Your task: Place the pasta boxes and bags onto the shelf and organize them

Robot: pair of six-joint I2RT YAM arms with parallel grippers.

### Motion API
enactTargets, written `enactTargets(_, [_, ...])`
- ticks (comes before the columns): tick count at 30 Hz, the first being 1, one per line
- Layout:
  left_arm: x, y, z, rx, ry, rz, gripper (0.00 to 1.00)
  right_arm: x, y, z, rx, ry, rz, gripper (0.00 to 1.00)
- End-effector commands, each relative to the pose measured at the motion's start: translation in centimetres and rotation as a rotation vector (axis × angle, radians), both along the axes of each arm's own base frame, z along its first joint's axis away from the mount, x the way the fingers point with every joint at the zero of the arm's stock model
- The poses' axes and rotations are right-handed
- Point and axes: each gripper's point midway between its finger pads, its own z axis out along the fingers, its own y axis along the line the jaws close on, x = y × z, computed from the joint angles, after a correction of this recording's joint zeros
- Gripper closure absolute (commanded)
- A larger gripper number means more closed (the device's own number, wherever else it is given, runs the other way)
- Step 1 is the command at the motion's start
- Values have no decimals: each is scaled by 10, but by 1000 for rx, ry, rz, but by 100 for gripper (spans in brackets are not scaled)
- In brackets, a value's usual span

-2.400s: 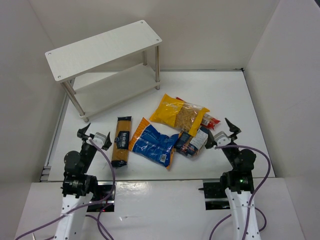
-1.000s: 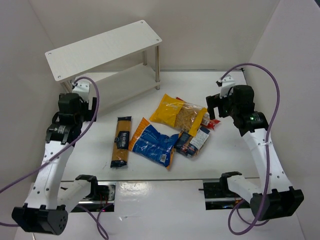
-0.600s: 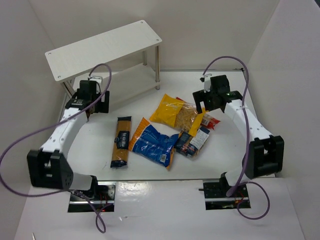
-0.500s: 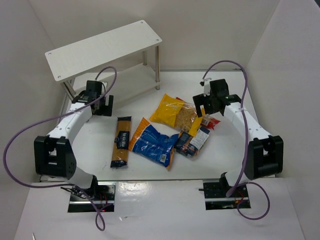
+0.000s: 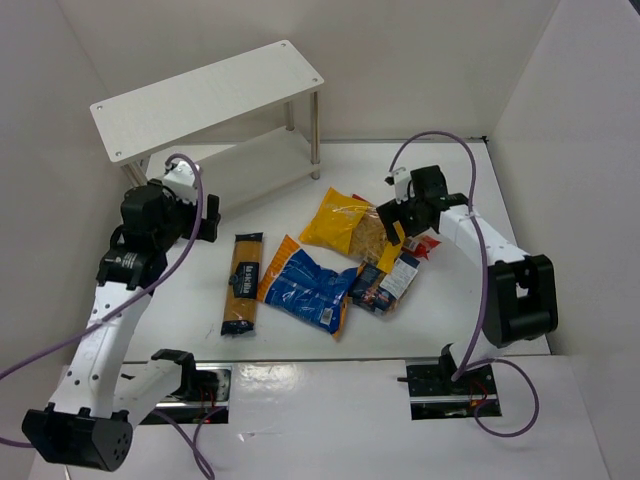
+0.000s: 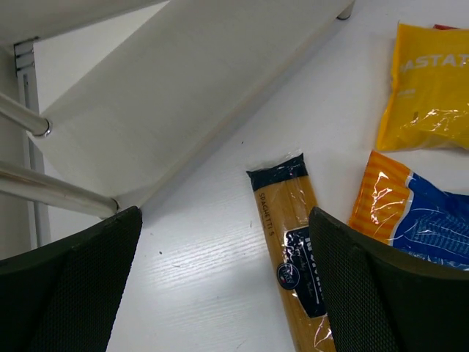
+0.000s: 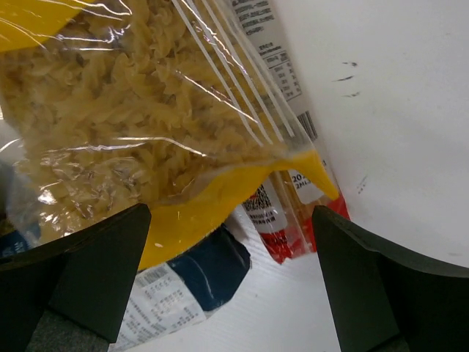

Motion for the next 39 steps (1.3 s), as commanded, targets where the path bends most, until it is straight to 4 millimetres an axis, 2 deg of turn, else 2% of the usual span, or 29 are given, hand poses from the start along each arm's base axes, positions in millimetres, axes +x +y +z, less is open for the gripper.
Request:
enactTargets(1, [7, -10, -9, 8, 3, -72, 0, 16, 13, -3, 4, -34, 99, 0])
enactTargets(6, [9, -9, -14, 13, 18, -64, 0, 26, 31, -10, 62, -28, 185, 0])
enactTargets(9, [8, -9, -18, 14, 27, -64, 0, 31, 37, -23, 74, -13, 220, 0])
enactTargets(12, [8, -9, -18, 14, 27, -64, 0, 37, 38, -22, 71, -28, 228, 0])
enactTargets(15, [8, -9, -18, 14, 27, -64, 0, 48, 34, 1, 53, -116, 209, 0])
enactTargets(17, [8, -10, -18, 17, 26, -78, 0, 54, 36, 28, 62, -205, 210, 0])
enactTargets(19, [9, -12, -20, 13, 35, -87, 0, 52, 35, 39, 65, -238, 211, 0])
enactTargets(24, [9, -15, -23, 13, 43, -109, 0, 55, 25, 46, 142, -244, 182, 0])
enactTargets(29, [8, -19, -27, 12, 50, -133, 0, 56, 0, 24, 349, -111, 165, 0])
enactTargets(31, [6, -20, -29, 17, 57, -146, 0, 55, -8, 1, 386, -38, 143, 0])
enactTargets(32, [6, -21, -29, 13, 57, -154, 0, 54, -8, -2, 411, -16, 146, 0])
enactTargets(33, [6, -21, -29, 13, 57, -154, 0, 53, -6, -15, 423, 14, 154, 0])
enactTargets(34, [5, -23, -28, 9, 57, -162, 0, 55, -7, -15, 446, 15, 158, 0])
enactTargets(36, [5, -24, -28, 14, 55, -176, 0, 50, -6, -28, 480, 64, 163, 0])
enactTargets(38, [4, -24, -30, 14, 64, -176, 0, 53, 1, -24, 522, 71, 189, 0])
enactTargets(39, [4, -24, -30, 14, 64, -176, 0, 52, 3, -31, 535, 87, 200, 0])
